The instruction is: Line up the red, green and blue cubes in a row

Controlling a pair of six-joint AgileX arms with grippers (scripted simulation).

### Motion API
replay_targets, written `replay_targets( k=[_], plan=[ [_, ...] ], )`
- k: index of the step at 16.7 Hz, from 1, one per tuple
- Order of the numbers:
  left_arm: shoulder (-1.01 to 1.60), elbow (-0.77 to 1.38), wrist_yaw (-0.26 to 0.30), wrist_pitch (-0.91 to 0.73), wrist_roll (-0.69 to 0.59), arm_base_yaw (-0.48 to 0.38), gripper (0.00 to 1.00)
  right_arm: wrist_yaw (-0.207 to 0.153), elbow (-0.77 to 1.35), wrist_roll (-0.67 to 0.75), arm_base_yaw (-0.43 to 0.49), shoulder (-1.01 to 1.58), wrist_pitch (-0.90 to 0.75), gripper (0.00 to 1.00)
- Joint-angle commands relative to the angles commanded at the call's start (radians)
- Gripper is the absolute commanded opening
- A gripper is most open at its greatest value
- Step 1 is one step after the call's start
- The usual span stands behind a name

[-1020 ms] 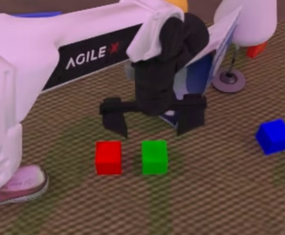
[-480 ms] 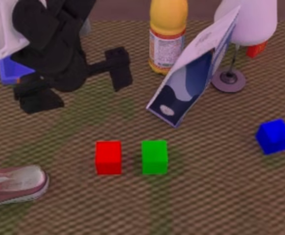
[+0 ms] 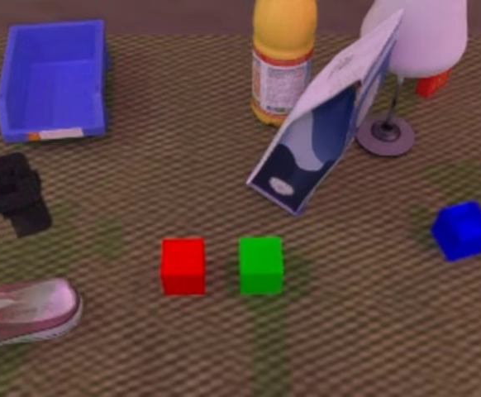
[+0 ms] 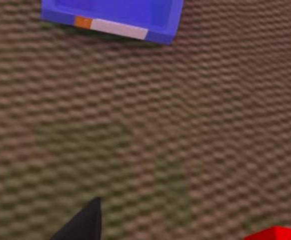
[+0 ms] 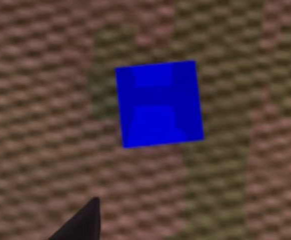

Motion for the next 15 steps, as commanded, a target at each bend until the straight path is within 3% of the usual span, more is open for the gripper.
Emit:
replay_targets(
  k=[8, 15],
  plan=[
    [-0.6, -0.509, 0.022, 0.375, 0.323, 0.188, 1.0, 0.0, 0.423, -0.03, 0.052, 0.542, -0.303, 1.0],
    [-0.744, -0.607, 0.031, 0.474, 0.41, 0.223, 1.0, 0.001, 0.525, -0.036, 0.063, 0.656, -0.362, 1.0]
  ],
)
